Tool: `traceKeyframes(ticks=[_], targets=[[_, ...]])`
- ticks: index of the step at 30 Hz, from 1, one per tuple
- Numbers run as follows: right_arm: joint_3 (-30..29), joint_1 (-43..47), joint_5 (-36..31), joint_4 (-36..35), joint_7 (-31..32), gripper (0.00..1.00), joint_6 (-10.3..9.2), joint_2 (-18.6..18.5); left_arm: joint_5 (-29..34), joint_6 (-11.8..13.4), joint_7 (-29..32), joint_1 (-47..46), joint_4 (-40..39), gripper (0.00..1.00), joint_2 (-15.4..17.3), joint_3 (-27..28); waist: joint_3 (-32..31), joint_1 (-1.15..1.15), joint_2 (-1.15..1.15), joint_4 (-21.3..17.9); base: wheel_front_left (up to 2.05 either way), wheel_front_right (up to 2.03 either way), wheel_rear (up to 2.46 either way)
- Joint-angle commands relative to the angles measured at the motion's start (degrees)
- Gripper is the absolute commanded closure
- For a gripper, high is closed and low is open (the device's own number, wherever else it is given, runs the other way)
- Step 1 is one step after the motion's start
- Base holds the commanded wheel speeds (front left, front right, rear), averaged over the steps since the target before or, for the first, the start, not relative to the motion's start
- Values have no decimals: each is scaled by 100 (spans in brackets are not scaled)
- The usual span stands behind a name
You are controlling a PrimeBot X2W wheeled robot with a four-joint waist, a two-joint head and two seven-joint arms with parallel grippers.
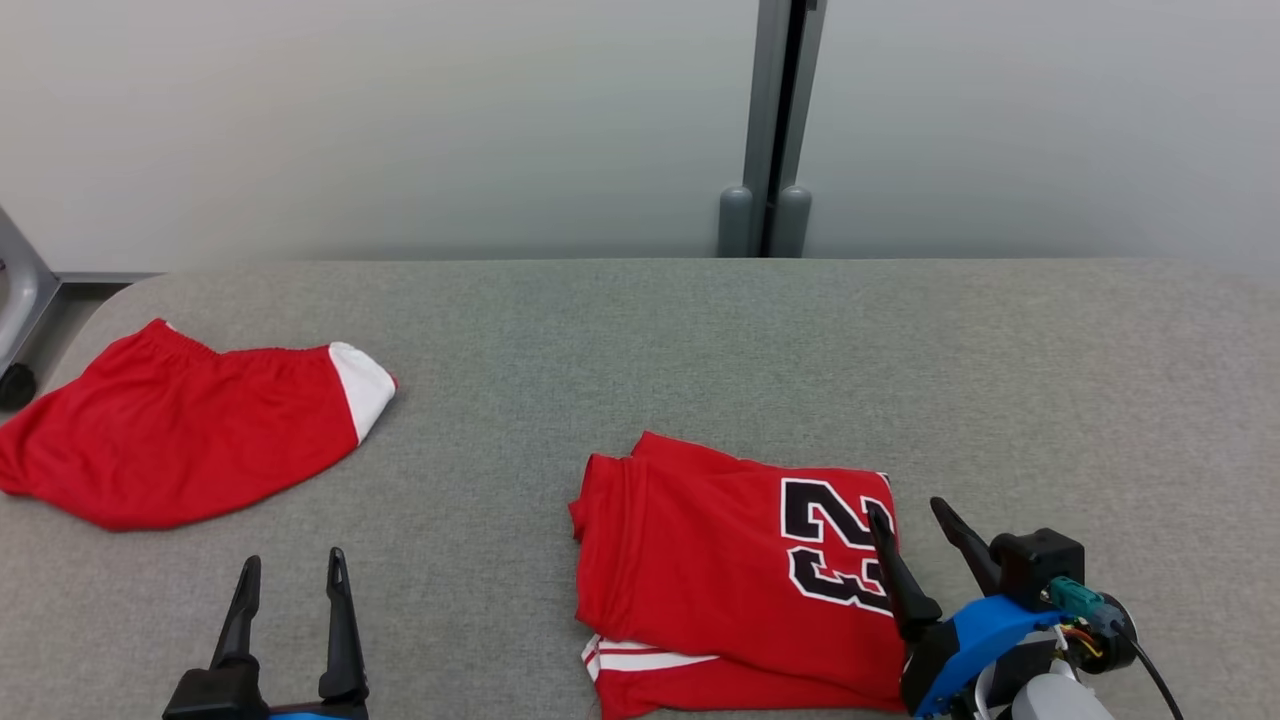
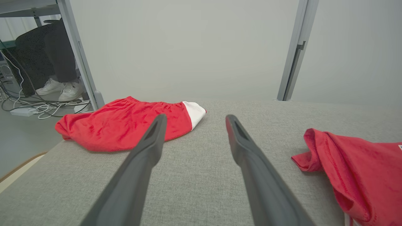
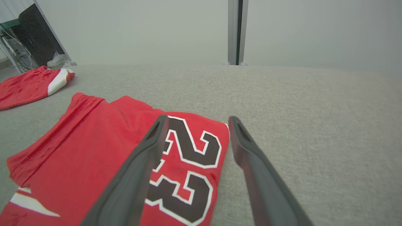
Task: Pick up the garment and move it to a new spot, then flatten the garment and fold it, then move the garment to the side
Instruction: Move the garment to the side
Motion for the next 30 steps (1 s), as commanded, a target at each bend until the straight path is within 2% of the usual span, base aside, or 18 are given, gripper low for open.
traceKeyframes(ticks=[1,14,21,27,28,29,30], targets=[[-8,-118,18,147,-5,0,1,-53,-17,-9,-24,-108,3,0,-4,-30,61,0,0,72,0,0,0],[77,-684,271,1665,-50,0,2,-33,-147,133,-24,-289,-53,0,-5,-259,448,0,0,299,0,0,0],[273,-730,606,2009,-32,0,2,76,-241,165,-24,-381,-31,0,-5,-334,541,0,0,344,0,0,0],[609,-692,884,1982,-18,0,8,145,-313,196,-24,-410,-22,0,-5,-374,561,0,0,348,0,0,0],[648,-691,927,1973,-18,57,8,150,-325,201,-24,-414,-21,0,-5,-384,562,0,0,347,0,0,0],[686,-692,962,1966,-18,86,8,151,-343,204,-24,-414,-17,0,-5,-393,562,0,0,345,0,0,0],[718,-695,999,1960,-18,100,8,151,-356,206,-24,-415,-9,0,-5,-398,560,0,0,344,0,0,0]])
